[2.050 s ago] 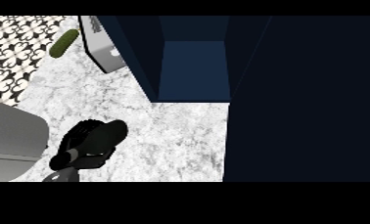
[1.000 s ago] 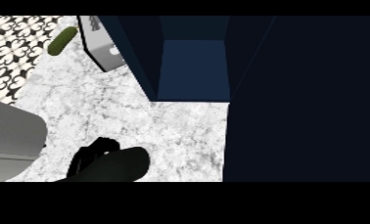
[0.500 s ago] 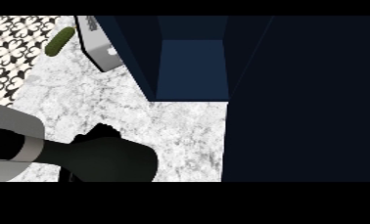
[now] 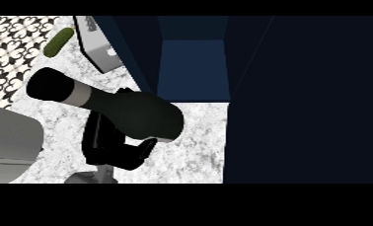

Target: Pick up the wine, place it into the cabinet and close the cabinet

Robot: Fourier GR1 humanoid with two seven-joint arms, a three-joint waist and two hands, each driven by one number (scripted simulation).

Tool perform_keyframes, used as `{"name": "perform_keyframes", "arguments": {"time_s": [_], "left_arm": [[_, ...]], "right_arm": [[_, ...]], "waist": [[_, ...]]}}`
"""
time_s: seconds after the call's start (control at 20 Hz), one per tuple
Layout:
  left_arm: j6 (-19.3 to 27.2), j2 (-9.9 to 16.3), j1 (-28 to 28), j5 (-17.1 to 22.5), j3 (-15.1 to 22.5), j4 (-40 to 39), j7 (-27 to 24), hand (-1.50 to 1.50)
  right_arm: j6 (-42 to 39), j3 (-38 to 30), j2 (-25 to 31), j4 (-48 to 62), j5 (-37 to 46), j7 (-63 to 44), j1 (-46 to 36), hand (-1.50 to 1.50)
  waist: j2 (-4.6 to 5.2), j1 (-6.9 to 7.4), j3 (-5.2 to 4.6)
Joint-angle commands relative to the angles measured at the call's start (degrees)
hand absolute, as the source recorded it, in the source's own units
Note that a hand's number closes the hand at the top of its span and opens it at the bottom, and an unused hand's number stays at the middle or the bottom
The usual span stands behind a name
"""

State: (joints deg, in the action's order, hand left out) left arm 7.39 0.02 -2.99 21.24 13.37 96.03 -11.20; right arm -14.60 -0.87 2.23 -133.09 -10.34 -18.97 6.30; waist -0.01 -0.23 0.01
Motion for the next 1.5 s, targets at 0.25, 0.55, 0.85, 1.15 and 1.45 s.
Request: {"name": "perform_keyframes", "arguments": {"time_s": [0.25,0.55,0.85,1.15,1.45], "left_arm": [[11.99,-0.02,-15.18,-3.61,4.07,-13.69,-3.75,1.50],[15.62,-0.02,-21.73,-4.32,5.92,-21.51,-4.11,1.50],[20.93,-0.02,-21.54,-1.17,10.97,-22.68,-5.26,1.50],[21.50,-0.02,-27.81,7.64,12.24,-37.75,-14.27,1.50],[17.68,-0.02,-25.36,9.77,10.15,-41.77,-17.02,1.50]], "right_arm": [[-0.20,-1.16,0.69,0.52,-1.33,-0.48,-1.39,-1.50],[-0.56,-0.32,-0.47,1.34,0.20,1.49,-0.07,-1.50],[-2.22,-3.13,1.47,-0.06,-3.09,0.55,1.59,-1.50],[-0.89,-2.64,1.60,2.30,-2.69,-1.21,-3.02,-1.50],[2.20,0.02,-0.49,0.77,0.29,-2.98,-4.21,-1.50]], "waist": [[0.06,-0.32,-0.01],[0.04,-0.25,-0.01],[0.00,-0.24,-0.01],[0.18,-0.75,-0.04],[0.10,-0.26,-0.04]]}}
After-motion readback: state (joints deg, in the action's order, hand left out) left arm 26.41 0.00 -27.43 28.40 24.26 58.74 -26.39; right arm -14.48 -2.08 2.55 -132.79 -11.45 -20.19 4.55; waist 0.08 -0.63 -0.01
